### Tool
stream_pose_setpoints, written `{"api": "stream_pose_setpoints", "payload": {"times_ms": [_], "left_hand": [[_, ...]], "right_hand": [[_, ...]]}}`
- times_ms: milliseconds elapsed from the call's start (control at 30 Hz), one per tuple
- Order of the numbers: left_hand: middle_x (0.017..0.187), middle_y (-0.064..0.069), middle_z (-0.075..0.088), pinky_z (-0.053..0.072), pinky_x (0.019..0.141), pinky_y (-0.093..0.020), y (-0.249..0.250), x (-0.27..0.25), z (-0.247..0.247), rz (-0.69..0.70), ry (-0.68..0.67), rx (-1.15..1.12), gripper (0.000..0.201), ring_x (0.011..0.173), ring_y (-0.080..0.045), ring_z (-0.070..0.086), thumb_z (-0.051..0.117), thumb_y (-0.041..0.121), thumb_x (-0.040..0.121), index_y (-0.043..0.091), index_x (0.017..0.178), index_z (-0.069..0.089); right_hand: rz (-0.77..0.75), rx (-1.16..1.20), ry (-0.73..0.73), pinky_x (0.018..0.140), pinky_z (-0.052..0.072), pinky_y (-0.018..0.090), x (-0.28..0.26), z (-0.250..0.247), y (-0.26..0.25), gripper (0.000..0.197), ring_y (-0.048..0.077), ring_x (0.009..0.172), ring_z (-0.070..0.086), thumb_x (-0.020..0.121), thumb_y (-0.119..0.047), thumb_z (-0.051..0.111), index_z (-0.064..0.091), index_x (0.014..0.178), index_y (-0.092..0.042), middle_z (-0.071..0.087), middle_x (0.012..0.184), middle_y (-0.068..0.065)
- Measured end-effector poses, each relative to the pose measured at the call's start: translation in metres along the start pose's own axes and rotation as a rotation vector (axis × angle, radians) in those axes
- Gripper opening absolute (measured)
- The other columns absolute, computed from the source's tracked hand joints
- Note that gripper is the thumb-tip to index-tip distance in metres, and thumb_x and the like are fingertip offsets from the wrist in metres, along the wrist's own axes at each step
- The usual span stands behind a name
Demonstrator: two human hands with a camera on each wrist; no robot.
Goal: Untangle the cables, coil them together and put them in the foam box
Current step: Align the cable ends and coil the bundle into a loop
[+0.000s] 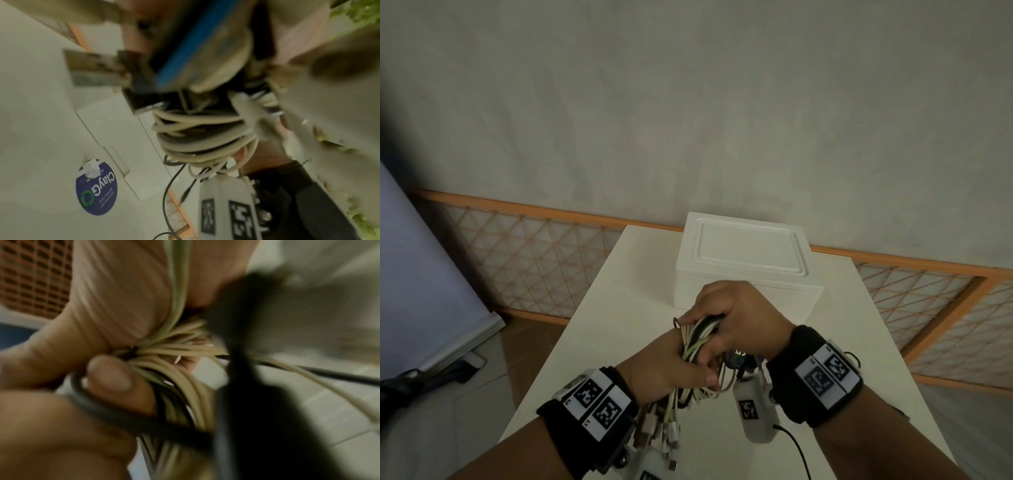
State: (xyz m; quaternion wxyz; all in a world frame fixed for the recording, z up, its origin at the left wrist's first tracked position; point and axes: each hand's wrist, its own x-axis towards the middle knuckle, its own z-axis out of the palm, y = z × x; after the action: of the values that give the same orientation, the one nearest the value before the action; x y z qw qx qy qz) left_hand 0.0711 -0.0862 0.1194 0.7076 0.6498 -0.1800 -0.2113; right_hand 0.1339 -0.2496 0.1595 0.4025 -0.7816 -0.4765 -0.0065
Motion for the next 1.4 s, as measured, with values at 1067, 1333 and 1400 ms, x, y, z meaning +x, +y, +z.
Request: {"api": "stream_pose_setpoints", "payload": {"times_ms": [1067,1333,1400], "left_hand": [[0.066,-0.010,0.056,0.051,0.065,-0.031,-0.035,0.012,-0.017,0.040,0.412,-0.388,0.026,0.065,-0.023,0.057,0.068,0.012,0.046,0.006,0.070,0.060],[0.065,-0.004,0.063,0.051,0.071,-0.033,-0.027,0.012,0.008,0.100,0.281,-0.348,0.014,0.069,-0.019,0.062,0.072,0.011,0.054,0.018,0.066,0.071],[0.067,-0.006,0.065,0.052,0.069,-0.032,-0.021,0.011,0.010,0.119,0.263,-0.336,0.015,0.070,-0.019,0.064,0.072,0.011,0.053,0.018,0.067,0.072]], "right_hand": [[0.550,-0.277,0.386,0.061,0.032,0.023,-0.046,0.033,-0.007,0.030,0.007,0.061,0.044,0.087,-0.039,0.054,0.051,0.065,-0.019,0.046,0.064,-0.013],[1.059,1.093,0.457,0.057,0.047,0.028,-0.024,0.066,0.000,0.029,0.014,0.052,0.050,0.091,-0.018,0.044,0.059,0.067,-0.015,0.050,0.051,0.001],[1.015,1.318,0.539,0.047,0.037,0.022,-0.019,0.060,-0.008,0.030,0.012,0.041,0.039,0.088,-0.013,0.048,0.054,0.059,-0.011,0.039,0.043,0.001]]}}
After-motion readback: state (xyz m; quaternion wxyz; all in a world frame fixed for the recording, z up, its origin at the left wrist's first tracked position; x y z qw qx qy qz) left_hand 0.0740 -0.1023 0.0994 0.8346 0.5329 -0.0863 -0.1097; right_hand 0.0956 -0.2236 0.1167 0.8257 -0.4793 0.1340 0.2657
